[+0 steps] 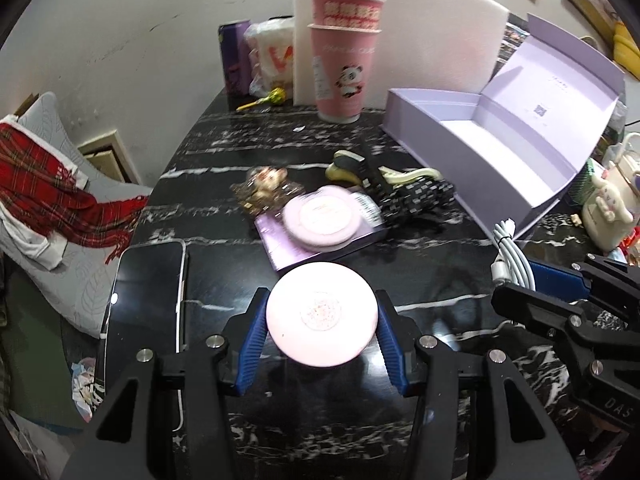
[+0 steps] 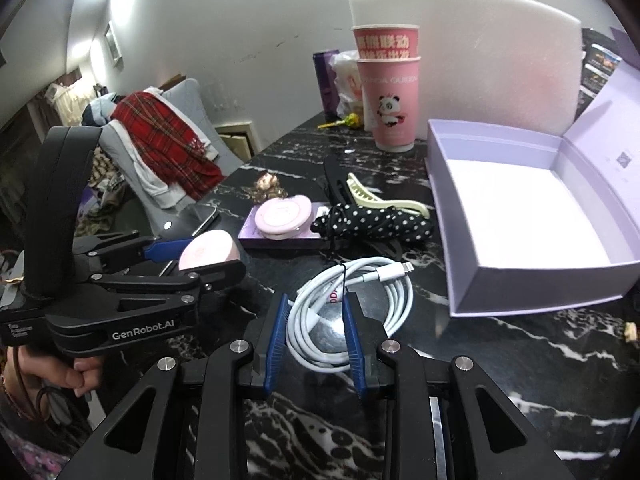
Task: Organize rigid objects
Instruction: 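Carry the pink compact and white cable over the lilac gift box with both grippers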
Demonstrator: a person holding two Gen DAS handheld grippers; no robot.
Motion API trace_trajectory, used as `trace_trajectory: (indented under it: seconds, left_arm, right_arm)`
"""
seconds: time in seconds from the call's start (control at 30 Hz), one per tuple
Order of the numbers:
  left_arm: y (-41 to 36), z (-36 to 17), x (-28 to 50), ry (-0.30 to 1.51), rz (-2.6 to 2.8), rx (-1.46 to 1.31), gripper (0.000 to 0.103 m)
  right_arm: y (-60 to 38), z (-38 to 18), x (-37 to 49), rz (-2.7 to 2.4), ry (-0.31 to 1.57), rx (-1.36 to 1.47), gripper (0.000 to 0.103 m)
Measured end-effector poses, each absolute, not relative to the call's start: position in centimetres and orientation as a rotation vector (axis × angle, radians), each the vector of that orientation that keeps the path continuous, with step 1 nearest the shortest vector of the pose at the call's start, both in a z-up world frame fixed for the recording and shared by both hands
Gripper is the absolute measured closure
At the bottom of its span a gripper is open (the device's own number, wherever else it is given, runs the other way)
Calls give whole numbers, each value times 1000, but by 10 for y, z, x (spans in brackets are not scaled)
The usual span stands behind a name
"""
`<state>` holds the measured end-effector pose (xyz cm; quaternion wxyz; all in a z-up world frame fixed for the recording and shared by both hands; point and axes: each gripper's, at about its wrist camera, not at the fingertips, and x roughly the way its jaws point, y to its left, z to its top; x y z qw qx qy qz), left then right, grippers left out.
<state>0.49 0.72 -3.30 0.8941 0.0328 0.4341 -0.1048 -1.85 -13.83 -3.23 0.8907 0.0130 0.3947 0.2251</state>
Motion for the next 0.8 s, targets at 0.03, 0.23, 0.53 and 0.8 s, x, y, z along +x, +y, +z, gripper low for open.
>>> trace_trajectory:
  seconds: [0.03,0.23,0.53,0.8]
  left_arm:
    - [3,-31,4,894,-226,71,52]
    - [-21,-22,-1,870,-279,87,52]
    - [-59,-8,-11,834,-375,116,53]
    - [-96,4,-10,806,-467,153,53]
  right_arm:
    - [-140,-30,-20,465,815,27,75]
    - [-157,-21,-32,435,798,50,75]
    - [-191,-13,-53,371,783,89,75]
    - [-216,1,-75,313,748,90,75]
